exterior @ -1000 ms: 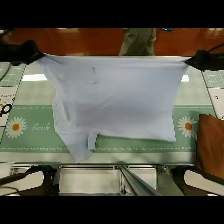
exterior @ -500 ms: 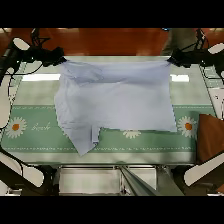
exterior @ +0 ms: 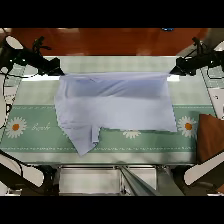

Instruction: Fold the shirts.

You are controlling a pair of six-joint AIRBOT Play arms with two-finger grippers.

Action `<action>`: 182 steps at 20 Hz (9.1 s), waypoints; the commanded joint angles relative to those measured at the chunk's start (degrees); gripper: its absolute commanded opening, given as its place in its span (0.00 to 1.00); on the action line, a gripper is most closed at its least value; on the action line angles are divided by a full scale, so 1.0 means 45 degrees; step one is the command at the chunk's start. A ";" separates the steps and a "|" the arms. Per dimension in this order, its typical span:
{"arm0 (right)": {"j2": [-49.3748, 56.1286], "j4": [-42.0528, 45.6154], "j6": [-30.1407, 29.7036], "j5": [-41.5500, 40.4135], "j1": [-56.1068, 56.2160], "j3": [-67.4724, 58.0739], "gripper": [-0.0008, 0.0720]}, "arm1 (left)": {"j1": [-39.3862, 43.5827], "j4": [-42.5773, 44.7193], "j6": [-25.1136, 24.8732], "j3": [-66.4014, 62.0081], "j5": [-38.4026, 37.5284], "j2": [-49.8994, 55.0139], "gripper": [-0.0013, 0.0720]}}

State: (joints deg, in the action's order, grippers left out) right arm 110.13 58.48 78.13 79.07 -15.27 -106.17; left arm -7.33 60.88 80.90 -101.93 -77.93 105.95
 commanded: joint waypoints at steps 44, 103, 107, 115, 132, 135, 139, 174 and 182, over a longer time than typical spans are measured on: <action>-1.3595 -0.0525 -0.0228 -0.1588 -0.3711 1.6762 0.58 | -0.4061 -0.2953 -0.1083 1.7345 0.2560 -1.0020 0.71; -0.6203 -0.3876 -0.2535 -0.2856 -0.2108 1.0652 0.05 | -0.0976 -0.4012 -0.1005 0.7674 0.2589 -0.4265 0.05; -0.4614 -0.3891 -0.2040 -0.3949 -0.1399 0.8825 0.05 | -0.0510 -0.4007 -0.0083 0.4741 0.2463 -0.1749 0.05; -0.2030 -0.4206 -0.1899 -0.4002 -0.1326 0.6309 0.05 | -0.0398 -0.4012 0.0529 0.1107 0.1627 0.1171 0.05; -0.5824 -0.2803 -0.1384 -0.3196 -0.5892 0.8791 0.58 | -0.0296 0.0155 -0.0214 0.5513 0.2764 -0.7213 0.71; -0.5299 -0.3653 -0.2409 -0.3565 -0.5299 1.0564 0.59 | 0.1506 0.0141 -0.0151 0.9432 0.5508 -0.9292 0.71; -0.3633 -0.5037 -0.2803 -0.4012 -0.3881 1.0438 0.59 | 0.2448 -0.0282 0.0316 1.0671 0.5736 -0.8879 0.71; -1.2483 -0.0627 -0.0685 -0.0505 -0.0879 0.9559 0.05 | 0.8514 -0.3157 -0.0112 0.2390 0.4930 -0.1234 0.04; -1.5732 -0.0986 0.0039 0.0063 -0.0869 1.0516 0.05 | 1.2177 -0.5110 0.1175 -0.1078 0.2322 0.3128 0.05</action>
State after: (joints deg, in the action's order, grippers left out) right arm 43.16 54.68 77.25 78.56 -19.18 -59.86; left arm 42.19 42.74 84.93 -103.77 -63.61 114.98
